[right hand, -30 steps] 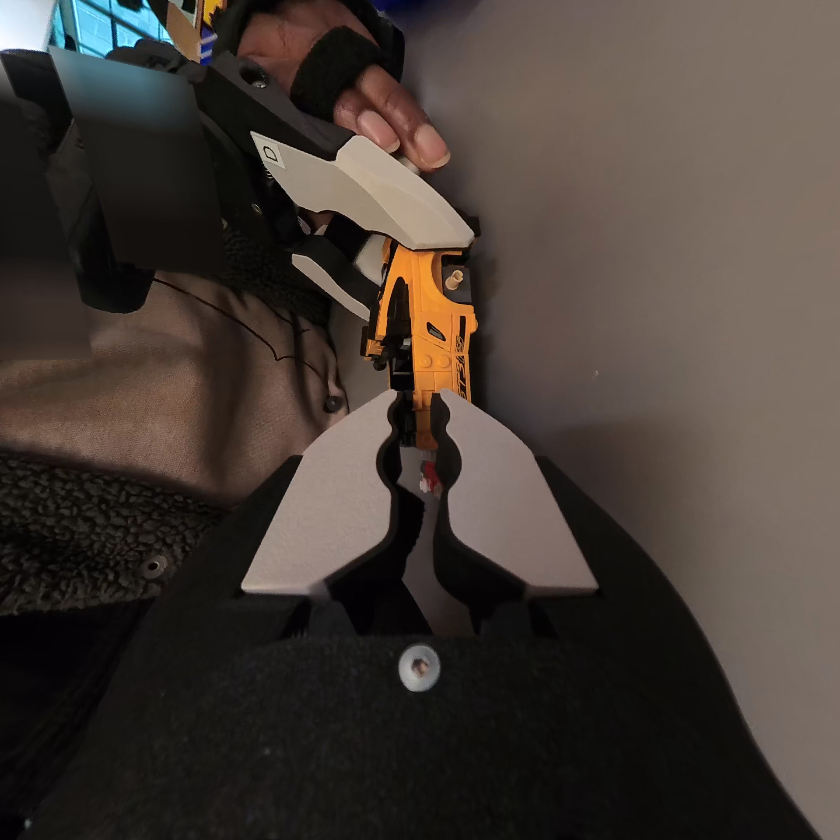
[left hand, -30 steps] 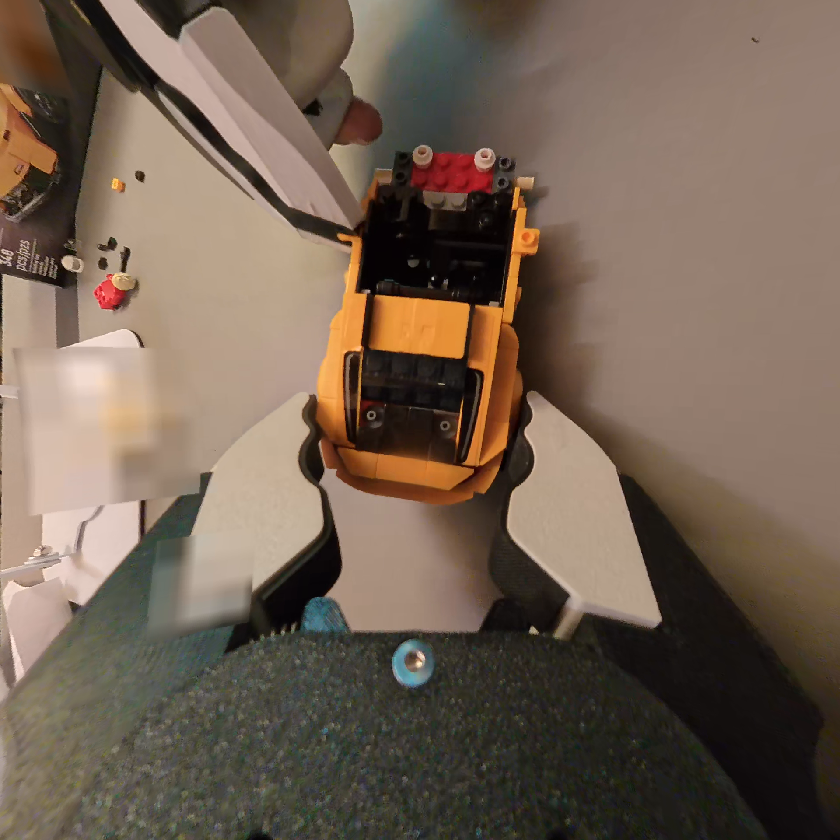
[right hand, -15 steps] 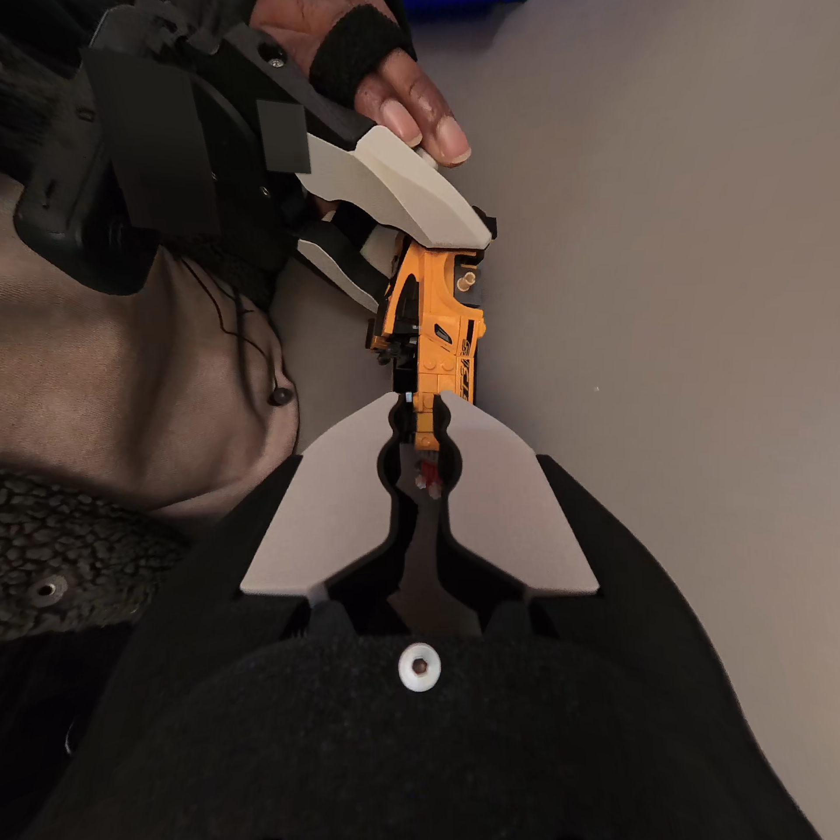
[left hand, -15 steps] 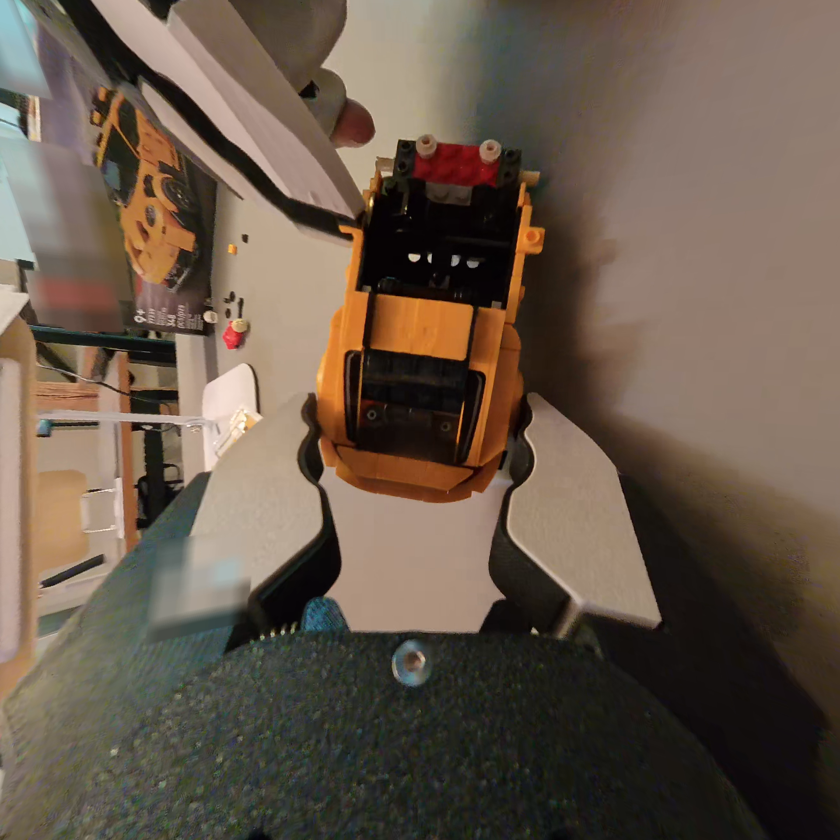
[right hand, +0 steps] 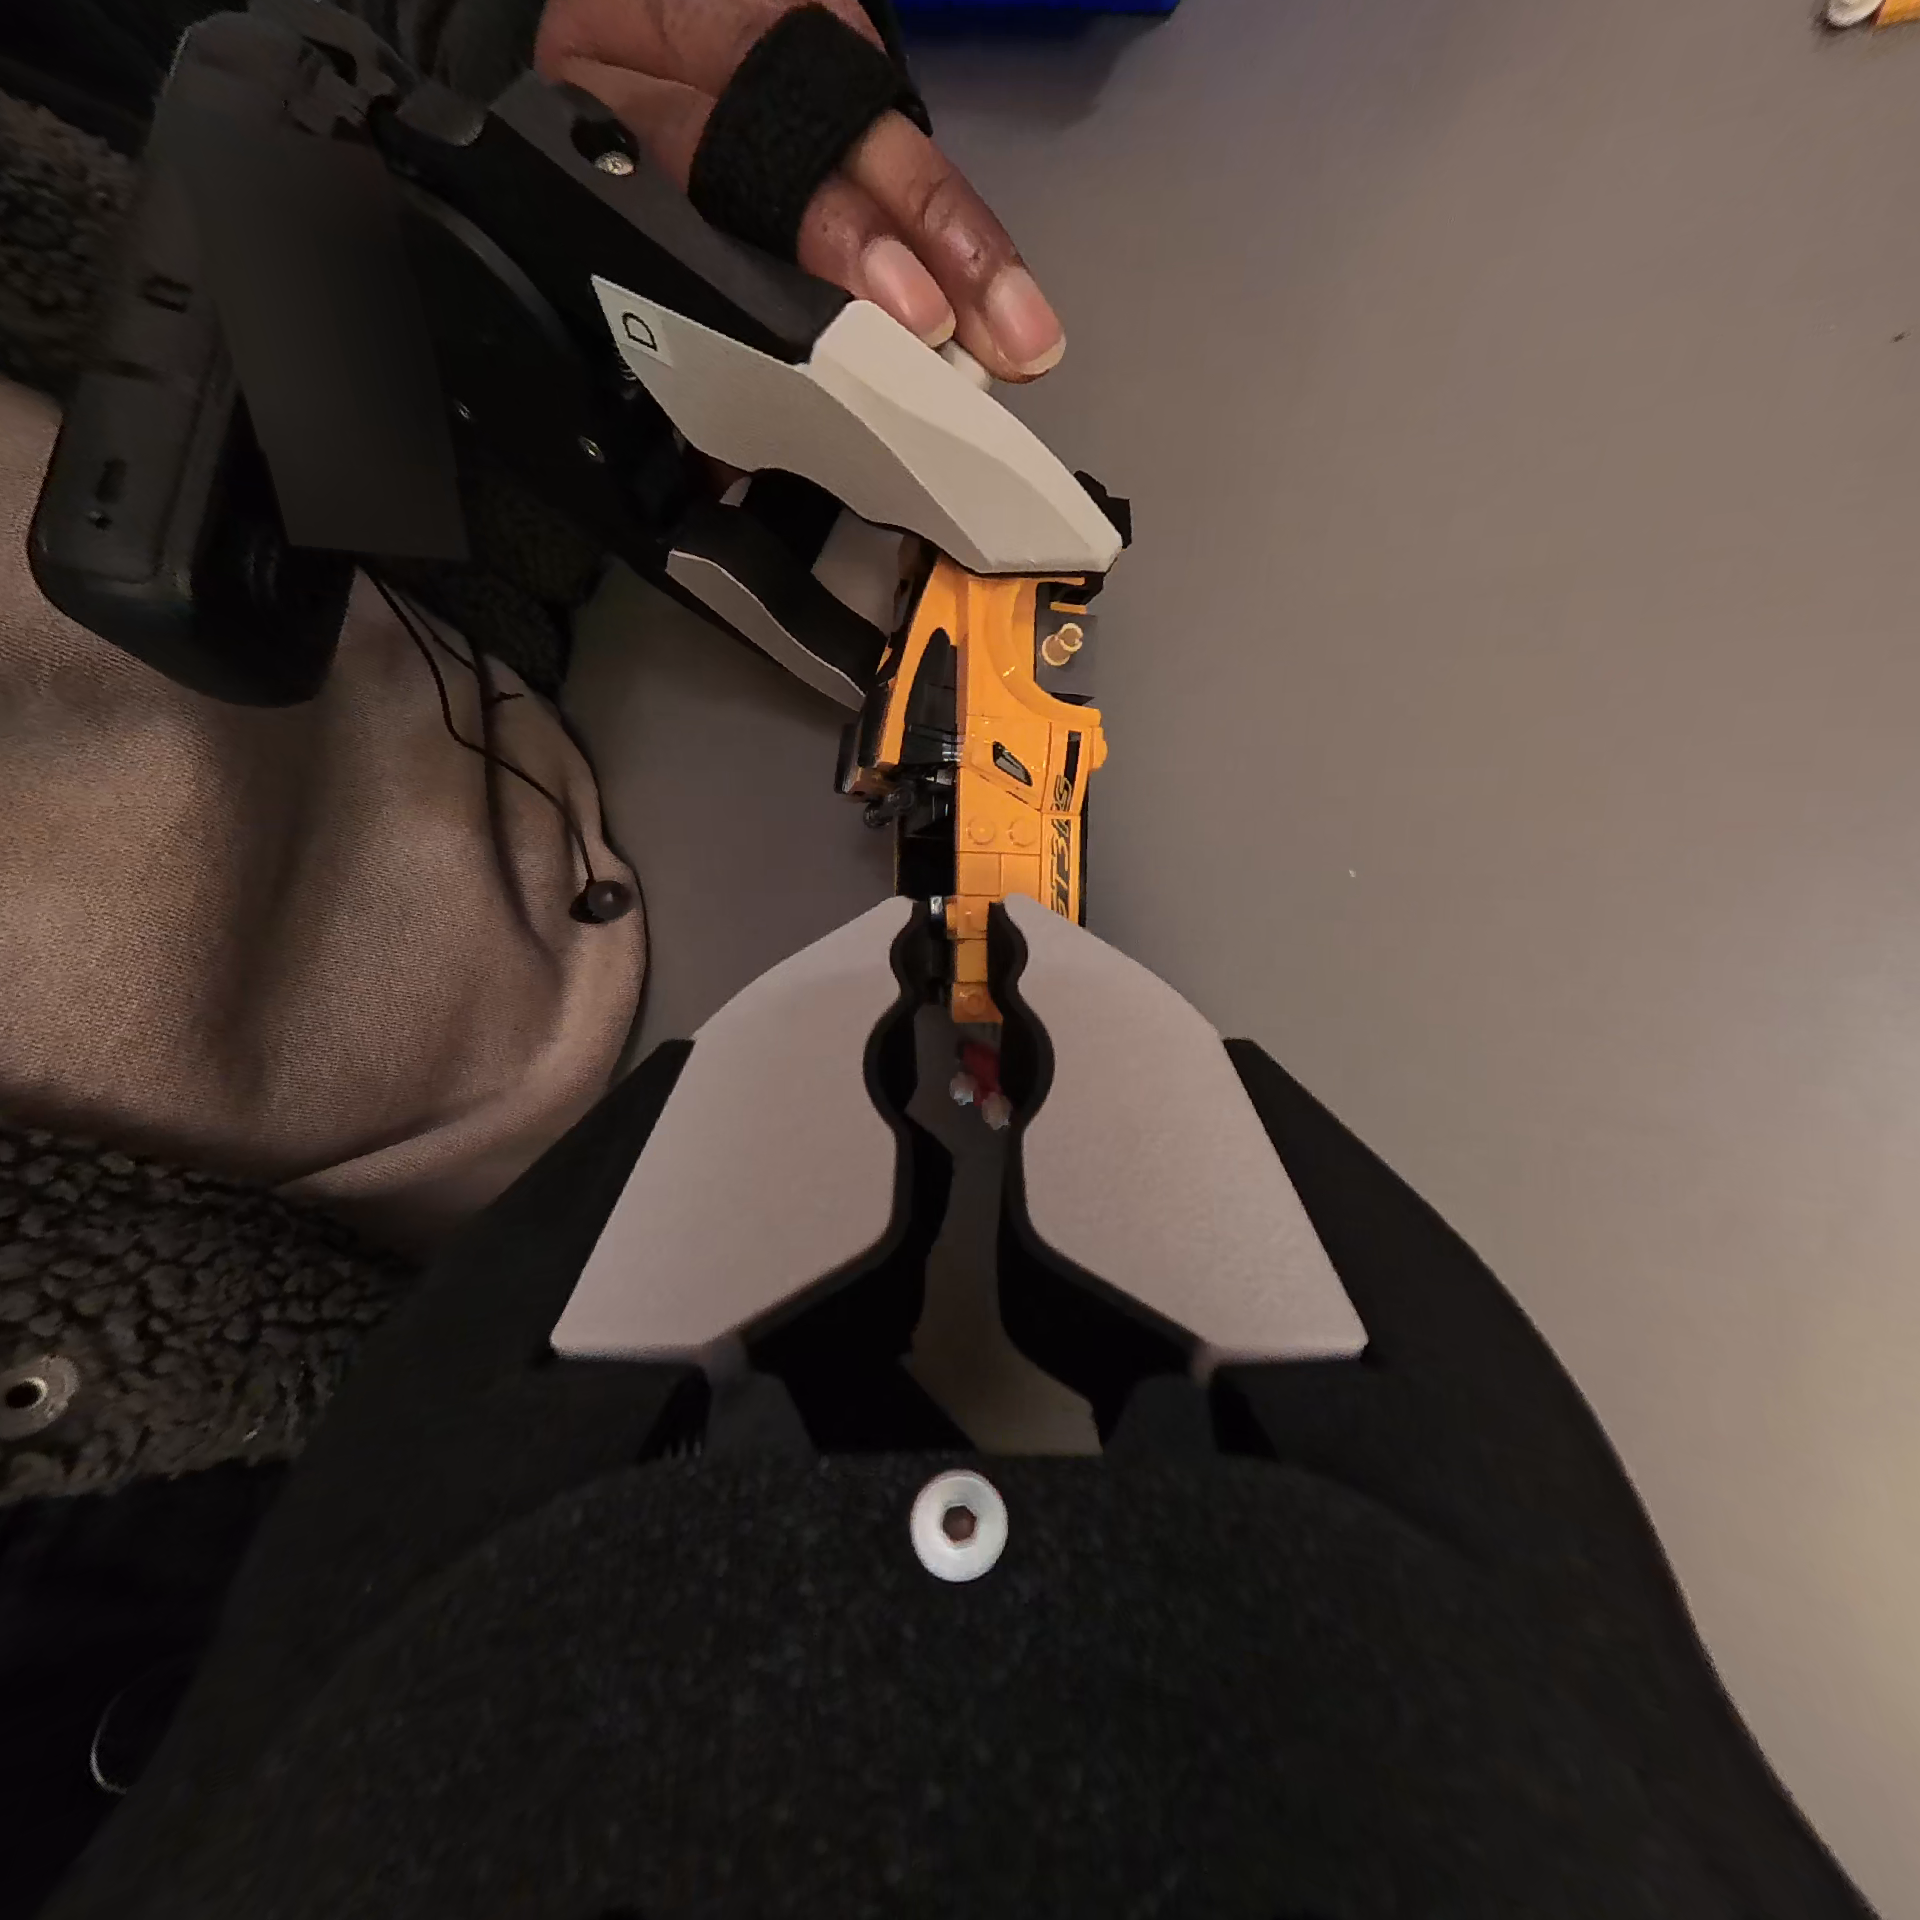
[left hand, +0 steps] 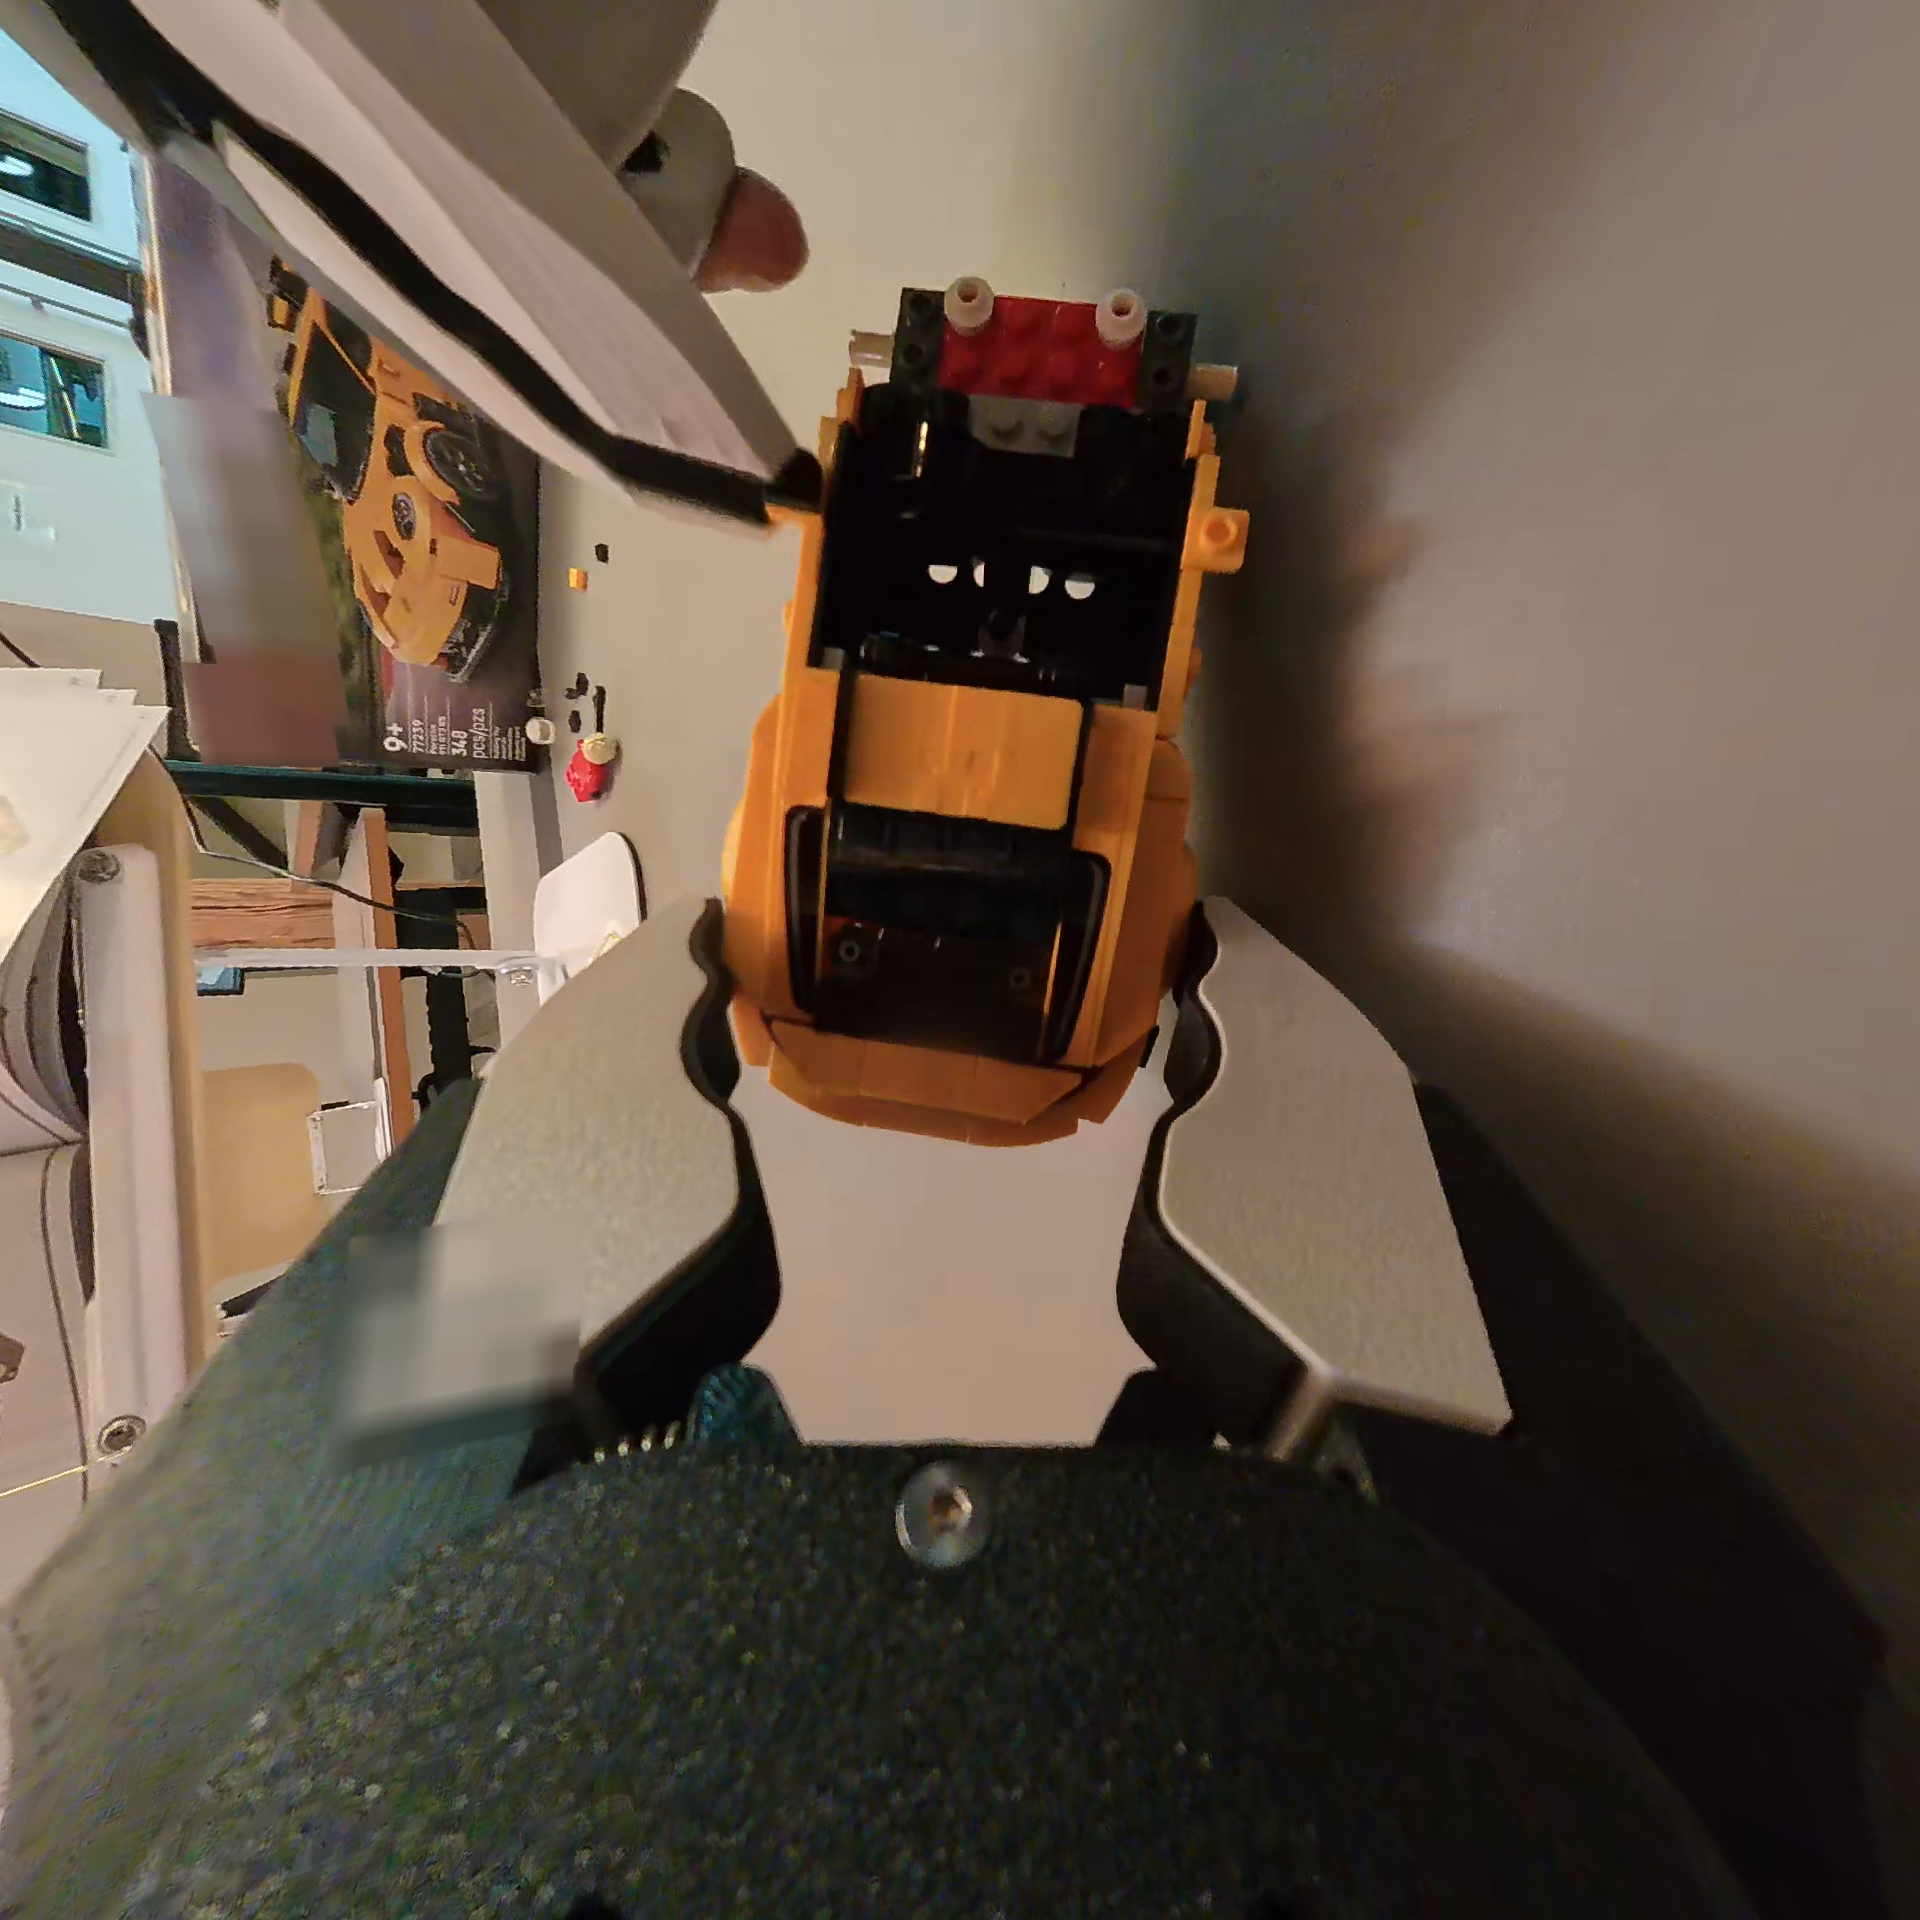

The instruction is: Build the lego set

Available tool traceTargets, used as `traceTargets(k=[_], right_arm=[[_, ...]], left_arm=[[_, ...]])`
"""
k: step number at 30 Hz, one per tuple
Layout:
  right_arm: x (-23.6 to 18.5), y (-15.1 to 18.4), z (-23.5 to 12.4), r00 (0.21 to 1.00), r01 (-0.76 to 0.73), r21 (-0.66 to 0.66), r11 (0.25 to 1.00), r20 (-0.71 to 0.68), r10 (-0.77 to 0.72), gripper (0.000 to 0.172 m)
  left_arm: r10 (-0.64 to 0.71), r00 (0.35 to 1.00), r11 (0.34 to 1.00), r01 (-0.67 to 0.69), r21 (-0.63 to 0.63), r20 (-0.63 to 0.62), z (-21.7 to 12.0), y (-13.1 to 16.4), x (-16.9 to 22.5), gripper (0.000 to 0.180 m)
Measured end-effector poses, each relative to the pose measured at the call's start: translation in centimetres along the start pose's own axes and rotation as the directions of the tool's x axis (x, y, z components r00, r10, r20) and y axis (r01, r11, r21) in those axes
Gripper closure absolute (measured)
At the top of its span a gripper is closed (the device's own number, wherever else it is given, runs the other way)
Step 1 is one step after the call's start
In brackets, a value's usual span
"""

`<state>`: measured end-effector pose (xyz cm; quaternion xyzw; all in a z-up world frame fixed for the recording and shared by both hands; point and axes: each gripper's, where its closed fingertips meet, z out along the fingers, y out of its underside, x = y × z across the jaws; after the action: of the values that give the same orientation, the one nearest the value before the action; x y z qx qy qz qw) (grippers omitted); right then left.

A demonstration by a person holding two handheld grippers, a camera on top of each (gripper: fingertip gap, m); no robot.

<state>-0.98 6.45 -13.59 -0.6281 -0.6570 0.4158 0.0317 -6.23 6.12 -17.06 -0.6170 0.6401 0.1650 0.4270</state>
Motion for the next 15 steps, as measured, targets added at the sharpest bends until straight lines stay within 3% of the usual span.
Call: traceTargets(k=[15], right_arm=[[-0.33, 0.04, 0.34, 1.0, 0.008, -0.005, 1.0, 0.009, -0.008, 0.165]], left_arm=[[0.008, 1.0, 1.0, -0.008, -0.012, 0.001, -0.02, -0.09, 0.1, 0.099]])
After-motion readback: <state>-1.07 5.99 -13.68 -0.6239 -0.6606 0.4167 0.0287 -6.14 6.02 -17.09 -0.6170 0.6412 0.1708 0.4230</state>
